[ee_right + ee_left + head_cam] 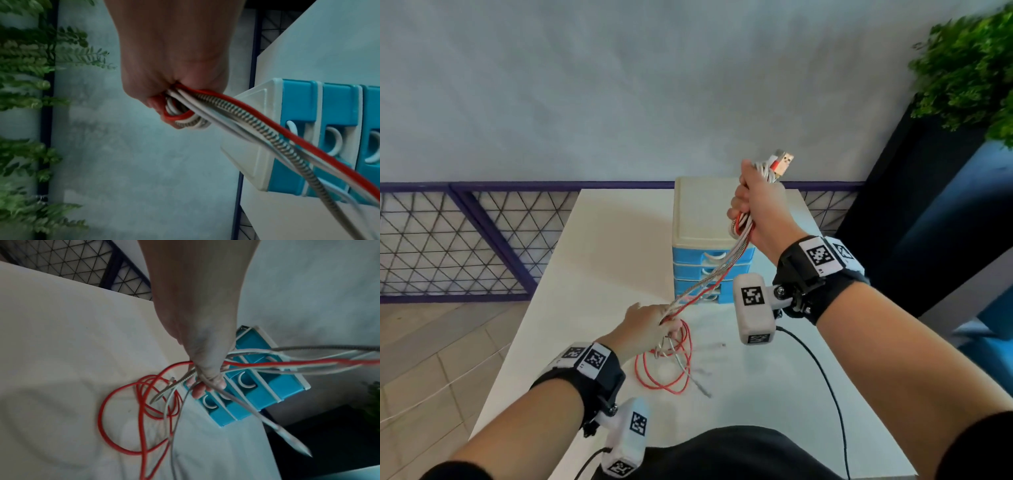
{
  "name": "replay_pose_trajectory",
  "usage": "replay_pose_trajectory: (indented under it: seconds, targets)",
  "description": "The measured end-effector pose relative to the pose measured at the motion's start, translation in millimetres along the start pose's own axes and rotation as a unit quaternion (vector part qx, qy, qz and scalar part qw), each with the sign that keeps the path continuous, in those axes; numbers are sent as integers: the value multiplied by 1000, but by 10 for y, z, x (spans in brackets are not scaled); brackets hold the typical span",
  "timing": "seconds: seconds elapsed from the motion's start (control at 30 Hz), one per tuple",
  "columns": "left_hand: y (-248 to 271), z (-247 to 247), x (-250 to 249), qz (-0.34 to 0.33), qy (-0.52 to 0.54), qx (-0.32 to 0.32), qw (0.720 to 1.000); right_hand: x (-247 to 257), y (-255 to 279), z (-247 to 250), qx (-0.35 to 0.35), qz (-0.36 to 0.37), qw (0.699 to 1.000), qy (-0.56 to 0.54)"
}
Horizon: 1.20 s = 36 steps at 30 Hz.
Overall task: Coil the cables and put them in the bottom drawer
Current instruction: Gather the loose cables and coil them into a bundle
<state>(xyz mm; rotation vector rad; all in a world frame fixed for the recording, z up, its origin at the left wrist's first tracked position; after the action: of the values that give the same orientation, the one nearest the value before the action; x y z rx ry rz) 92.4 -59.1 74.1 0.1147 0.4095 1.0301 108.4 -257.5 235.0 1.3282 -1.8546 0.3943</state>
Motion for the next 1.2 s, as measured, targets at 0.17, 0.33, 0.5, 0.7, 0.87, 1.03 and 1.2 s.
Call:
replay_pose_trajectory:
  seconds: [0.17,0.33,0.5,0.7,0.87,1.03,1.2]
  targets:
    - [-83,168,10,-28,144,-5,989,-121,60,16,14,-8,1000,17]
    - [-36,659,-375,-120,241,-49,962,-231,64,43,16,-24,1000,3]
    - [-17,842,-764,-184,243,9,952,-234,88,-5,46,-65,996,-34]
    - [-45,780,-560,-181,281,85,939,-34,39,125,47,-65,996,-34]
    - [-27,901,-492,-156,245,178,940,-43,21,177,33,-40,999,11]
    - [-30,958,-399,-100,195,77,973,-5,-22,222,-1,11,991,134]
    - [-98,1068,-461,-97,87,-110,985,-68,10,232,53,-47,970,234]
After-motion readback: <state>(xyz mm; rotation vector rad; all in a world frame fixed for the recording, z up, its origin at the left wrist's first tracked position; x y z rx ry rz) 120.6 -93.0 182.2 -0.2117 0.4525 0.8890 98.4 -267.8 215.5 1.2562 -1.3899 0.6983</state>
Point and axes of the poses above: each hand's wrist, its own y-axis away from the middle knuckle, its own z-axis out of the back of the hand, x = y × z, the point moved 1 cm from there along -y, towards the middle knuckle, and after that the axes turned 12 degrees about -y, right-handed, at the moved point
